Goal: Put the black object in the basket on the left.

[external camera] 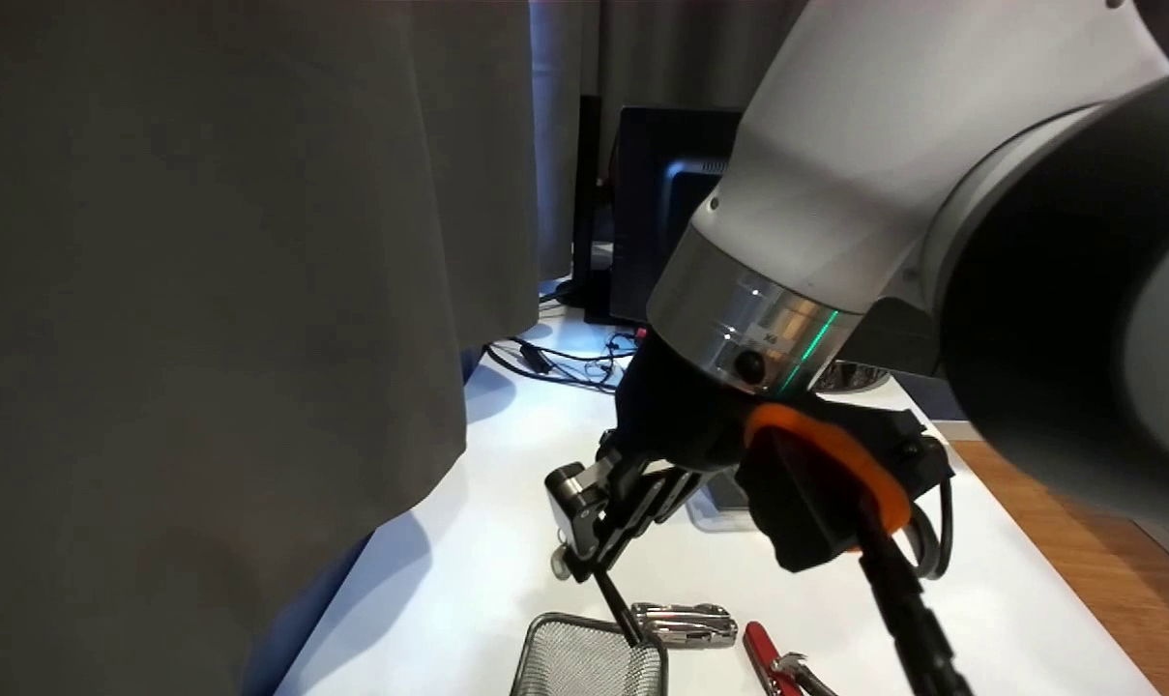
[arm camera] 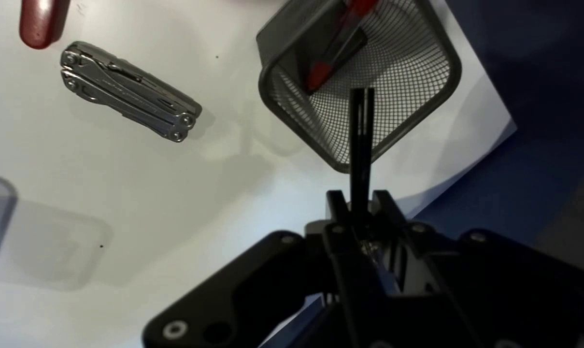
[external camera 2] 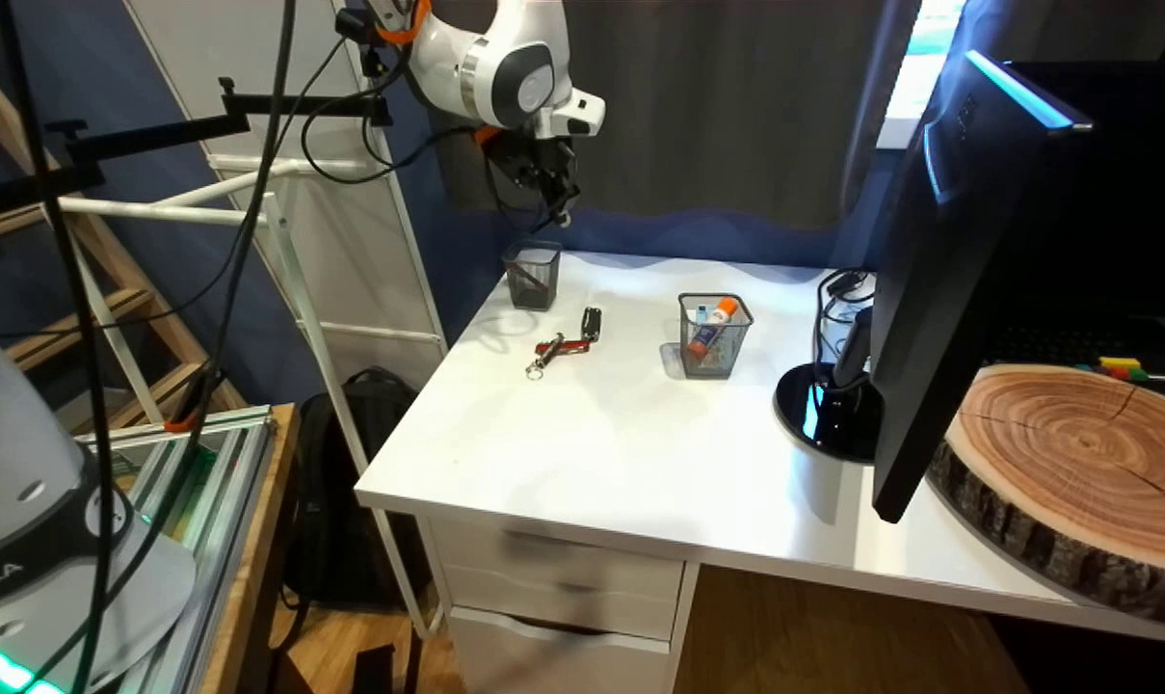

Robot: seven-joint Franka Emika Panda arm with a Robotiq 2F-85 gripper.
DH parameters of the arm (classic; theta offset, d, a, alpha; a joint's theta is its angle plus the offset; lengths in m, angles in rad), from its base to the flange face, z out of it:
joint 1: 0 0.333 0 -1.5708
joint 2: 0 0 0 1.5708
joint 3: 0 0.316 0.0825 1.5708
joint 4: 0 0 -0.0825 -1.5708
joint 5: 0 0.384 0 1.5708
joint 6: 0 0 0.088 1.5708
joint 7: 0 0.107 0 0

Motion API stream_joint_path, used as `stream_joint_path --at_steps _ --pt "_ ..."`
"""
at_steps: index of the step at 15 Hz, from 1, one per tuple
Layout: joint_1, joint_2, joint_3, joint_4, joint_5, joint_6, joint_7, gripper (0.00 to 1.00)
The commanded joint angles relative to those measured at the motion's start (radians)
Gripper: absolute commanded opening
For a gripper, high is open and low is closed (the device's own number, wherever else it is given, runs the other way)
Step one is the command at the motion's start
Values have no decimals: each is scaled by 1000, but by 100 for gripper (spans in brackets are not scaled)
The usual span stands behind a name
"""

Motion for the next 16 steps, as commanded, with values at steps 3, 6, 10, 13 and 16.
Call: stream_joint_path --at_steps 3,6,10,13,16 --pt "-9 73 47 129 29 -127 -100 44" --pt "8 53 11 138 3 -214 -68 63" --pt "5 -13 -74 72 -5 -167 58 92" --pt "-48 -129 -138 -95 4 -94 120 100" --pt "-74 -73 -126 -17 -11 -115 89 100"
